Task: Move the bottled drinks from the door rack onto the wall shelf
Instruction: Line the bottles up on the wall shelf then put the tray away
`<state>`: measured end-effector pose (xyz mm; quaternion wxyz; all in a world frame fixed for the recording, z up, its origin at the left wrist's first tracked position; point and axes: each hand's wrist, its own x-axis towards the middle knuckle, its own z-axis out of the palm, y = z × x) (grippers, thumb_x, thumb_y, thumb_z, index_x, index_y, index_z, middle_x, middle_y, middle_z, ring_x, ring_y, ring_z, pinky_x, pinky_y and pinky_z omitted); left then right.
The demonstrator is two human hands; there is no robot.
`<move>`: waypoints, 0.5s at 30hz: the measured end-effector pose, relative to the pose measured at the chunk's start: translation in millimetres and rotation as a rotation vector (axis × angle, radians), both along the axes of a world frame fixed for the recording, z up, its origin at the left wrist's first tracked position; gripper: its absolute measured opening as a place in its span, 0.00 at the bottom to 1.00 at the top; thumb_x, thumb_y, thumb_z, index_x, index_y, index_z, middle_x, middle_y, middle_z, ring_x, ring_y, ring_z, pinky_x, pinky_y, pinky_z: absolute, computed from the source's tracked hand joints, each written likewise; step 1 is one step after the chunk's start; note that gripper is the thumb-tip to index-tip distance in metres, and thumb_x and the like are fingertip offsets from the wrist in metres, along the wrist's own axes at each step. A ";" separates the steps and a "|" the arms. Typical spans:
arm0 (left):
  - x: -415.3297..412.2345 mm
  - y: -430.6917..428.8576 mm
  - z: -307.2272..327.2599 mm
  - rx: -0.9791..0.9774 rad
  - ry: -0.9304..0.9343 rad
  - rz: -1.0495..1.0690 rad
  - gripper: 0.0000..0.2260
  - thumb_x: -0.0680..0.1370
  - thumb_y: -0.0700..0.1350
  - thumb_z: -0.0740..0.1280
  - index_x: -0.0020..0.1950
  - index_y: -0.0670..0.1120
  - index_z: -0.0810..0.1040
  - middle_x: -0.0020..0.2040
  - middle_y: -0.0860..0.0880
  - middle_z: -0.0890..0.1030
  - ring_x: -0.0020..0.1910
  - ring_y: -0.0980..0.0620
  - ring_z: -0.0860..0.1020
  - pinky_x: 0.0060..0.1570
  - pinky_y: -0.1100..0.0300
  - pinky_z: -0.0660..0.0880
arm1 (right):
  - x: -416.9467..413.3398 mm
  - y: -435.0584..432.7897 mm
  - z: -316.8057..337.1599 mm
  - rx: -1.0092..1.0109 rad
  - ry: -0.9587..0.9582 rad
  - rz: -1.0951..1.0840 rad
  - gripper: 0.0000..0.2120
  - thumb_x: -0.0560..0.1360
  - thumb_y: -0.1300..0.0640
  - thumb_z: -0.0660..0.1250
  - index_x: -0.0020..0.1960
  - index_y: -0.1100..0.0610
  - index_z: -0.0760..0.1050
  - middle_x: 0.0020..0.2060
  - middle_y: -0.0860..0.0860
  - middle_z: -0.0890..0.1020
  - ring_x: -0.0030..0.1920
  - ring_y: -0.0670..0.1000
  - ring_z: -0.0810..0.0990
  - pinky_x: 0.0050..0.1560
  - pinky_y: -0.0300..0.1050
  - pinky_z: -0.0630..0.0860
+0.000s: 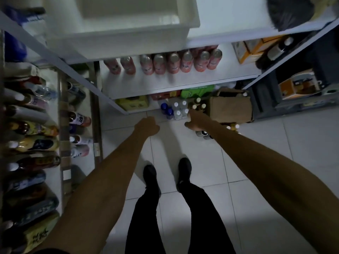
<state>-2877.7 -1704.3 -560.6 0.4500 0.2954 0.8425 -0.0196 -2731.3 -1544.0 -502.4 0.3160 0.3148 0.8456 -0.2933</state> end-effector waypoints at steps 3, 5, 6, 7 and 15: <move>-14.7 -5.9 -43.1 0.021 -0.003 0.024 0.22 0.80 0.50 0.62 0.72 0.41 0.66 0.70 0.41 0.70 0.67 0.42 0.70 0.63 0.53 0.69 | -15.6 -7.7 -54.3 0.003 -0.014 -0.020 0.24 0.79 0.51 0.64 0.70 0.61 0.65 0.66 0.61 0.72 0.63 0.60 0.74 0.56 0.50 0.73; -23.5 -6.2 -76.3 0.041 -0.011 0.026 0.23 0.80 0.49 0.62 0.73 0.41 0.65 0.70 0.41 0.70 0.67 0.42 0.70 0.62 0.54 0.69 | -26.1 -9.4 -91.7 0.012 -0.014 -0.026 0.23 0.78 0.51 0.64 0.68 0.62 0.67 0.64 0.61 0.74 0.62 0.60 0.74 0.57 0.50 0.74; -27.6 -5.7 -94.6 0.045 -0.018 0.031 0.24 0.80 0.49 0.62 0.74 0.42 0.65 0.71 0.41 0.69 0.67 0.42 0.70 0.61 0.55 0.69 | -31.1 -9.2 -111.2 0.013 -0.010 -0.041 0.23 0.78 0.51 0.65 0.68 0.62 0.67 0.64 0.61 0.74 0.62 0.60 0.74 0.57 0.50 0.73; -31.1 -5.4 -114.3 0.042 -0.025 0.037 0.24 0.80 0.49 0.62 0.74 0.42 0.64 0.72 0.41 0.68 0.67 0.42 0.70 0.62 0.56 0.69 | -35.6 -8.9 -131.3 0.012 -0.002 -0.060 0.24 0.78 0.50 0.65 0.68 0.62 0.67 0.65 0.61 0.74 0.63 0.60 0.74 0.57 0.49 0.73; -44.0 -9.7 -272.6 0.036 -0.071 0.145 0.23 0.80 0.50 0.62 0.74 0.43 0.65 0.72 0.42 0.68 0.67 0.42 0.70 0.63 0.55 0.69 | -49.9 -10.2 -289.8 -0.014 0.007 -0.123 0.25 0.79 0.51 0.64 0.72 0.60 0.63 0.68 0.59 0.71 0.66 0.59 0.72 0.54 0.45 0.68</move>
